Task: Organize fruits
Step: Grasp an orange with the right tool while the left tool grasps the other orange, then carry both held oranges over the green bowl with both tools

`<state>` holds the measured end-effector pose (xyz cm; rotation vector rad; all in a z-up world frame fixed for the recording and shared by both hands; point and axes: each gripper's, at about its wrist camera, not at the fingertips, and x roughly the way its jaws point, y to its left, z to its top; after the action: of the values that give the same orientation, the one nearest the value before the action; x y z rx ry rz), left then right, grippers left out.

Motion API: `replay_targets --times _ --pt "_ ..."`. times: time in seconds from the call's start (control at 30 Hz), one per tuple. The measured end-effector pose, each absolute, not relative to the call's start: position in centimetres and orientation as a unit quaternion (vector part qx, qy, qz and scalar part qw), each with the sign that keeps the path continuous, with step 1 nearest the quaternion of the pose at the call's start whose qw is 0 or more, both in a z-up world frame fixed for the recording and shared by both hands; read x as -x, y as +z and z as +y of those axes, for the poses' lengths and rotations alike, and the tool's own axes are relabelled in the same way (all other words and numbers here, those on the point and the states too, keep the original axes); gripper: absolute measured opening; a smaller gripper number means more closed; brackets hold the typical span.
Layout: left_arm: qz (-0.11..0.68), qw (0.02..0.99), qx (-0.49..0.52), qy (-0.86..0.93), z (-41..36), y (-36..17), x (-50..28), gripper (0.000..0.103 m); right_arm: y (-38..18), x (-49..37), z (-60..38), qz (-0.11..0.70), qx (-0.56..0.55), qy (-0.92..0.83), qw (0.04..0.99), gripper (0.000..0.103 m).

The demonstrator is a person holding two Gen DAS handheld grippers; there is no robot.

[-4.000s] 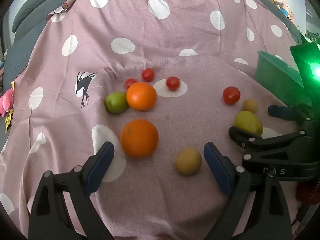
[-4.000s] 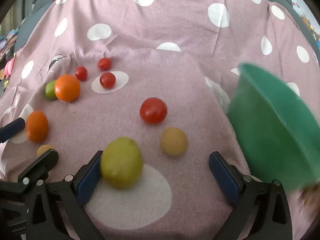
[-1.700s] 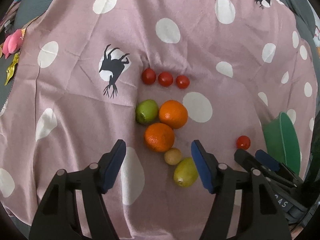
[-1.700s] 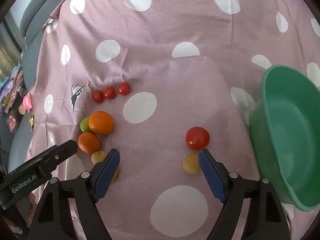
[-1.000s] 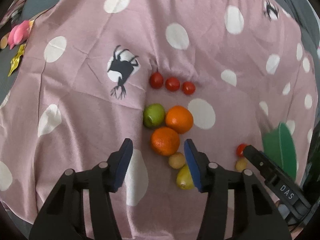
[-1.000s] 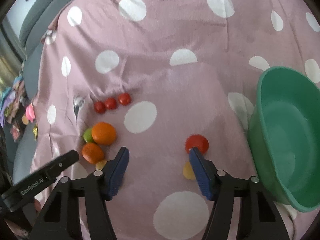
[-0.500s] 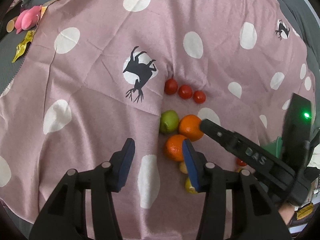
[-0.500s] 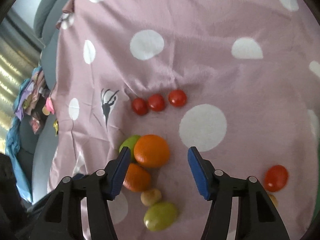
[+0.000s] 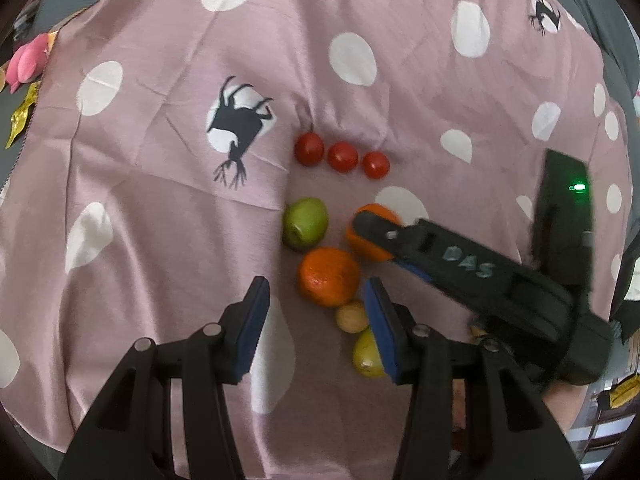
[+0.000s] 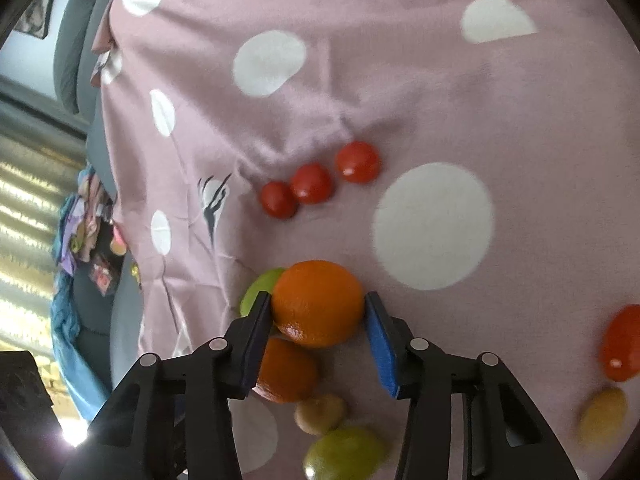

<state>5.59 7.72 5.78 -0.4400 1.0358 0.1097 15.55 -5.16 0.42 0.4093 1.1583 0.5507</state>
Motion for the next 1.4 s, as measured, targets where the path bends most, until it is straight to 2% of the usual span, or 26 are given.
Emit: replay_targets --times 0.23,0.6,0.67,0.7,0.93,1.4 --pt "0.501 0.847 0.165 0.068 6.1 4.8 -7.3 0.05 2.9 -13.6 -9.0 0.51 -0.131 0.166 0.834 0.048" --pt "0.527 0.834 0.147 0.075 5.1 2.6 -9.4 0.048 3.1 -12.9 -10.0 0.51 -0.111 0.143 0.841 0.048" --pt "0.532 0.828 0.157 0.079 5.2 1.9 -9.9 0.041 3.0 -12.9 -9.9 0.512 -0.106 0.139 0.841 0.048" --pt "0.537 0.824 0.158 0.083 5.3 1.4 -10.1 0.042 3.0 -12.9 -9.9 0.512 -0.104 0.138 0.841 0.048" --pt "0.526 0.833 0.149 0.084 4.7 1.7 -9.9 0.041 3.2 -12.8 -10.4 0.509 -0.109 0.131 0.844 0.048" --pt "0.479 0.863 0.146 0.07 4.0 5.7 -7.2 0.041 5.1 -11.0 -11.5 0.481 -0.124 0.134 0.858 0.048"
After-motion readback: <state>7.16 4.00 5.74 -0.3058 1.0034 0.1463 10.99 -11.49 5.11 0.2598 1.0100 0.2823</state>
